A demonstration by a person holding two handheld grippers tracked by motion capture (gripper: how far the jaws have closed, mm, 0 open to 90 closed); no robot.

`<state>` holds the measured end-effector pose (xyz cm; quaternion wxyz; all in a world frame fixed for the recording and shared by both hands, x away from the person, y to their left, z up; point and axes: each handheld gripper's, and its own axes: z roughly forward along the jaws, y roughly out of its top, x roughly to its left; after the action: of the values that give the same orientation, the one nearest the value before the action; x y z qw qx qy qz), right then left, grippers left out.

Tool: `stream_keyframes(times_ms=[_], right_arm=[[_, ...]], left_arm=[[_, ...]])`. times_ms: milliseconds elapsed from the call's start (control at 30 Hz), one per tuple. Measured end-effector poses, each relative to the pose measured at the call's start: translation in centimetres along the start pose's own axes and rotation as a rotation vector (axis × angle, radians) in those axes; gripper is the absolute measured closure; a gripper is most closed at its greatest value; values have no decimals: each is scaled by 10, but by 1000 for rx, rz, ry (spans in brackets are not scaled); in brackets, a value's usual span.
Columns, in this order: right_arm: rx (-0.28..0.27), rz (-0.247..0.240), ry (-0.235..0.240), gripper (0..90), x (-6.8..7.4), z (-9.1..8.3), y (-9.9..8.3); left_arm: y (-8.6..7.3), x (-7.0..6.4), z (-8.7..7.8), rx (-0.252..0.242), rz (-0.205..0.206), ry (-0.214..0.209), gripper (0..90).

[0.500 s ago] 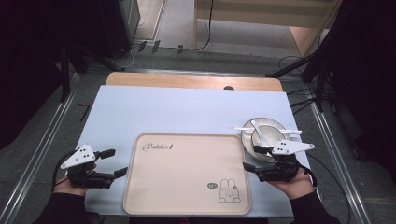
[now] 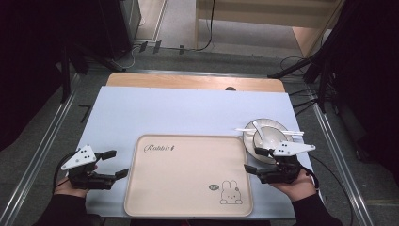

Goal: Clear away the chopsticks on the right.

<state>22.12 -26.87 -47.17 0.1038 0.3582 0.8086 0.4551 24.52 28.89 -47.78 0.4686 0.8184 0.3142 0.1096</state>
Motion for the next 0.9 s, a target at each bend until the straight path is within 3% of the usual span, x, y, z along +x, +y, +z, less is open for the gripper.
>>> stream_keyframes(times_ms=[900], right_arm=[[18, 16, 10, 246, -2, 1, -1]], left_arm=[[0, 0, 0, 11, 2, -2, 164]])
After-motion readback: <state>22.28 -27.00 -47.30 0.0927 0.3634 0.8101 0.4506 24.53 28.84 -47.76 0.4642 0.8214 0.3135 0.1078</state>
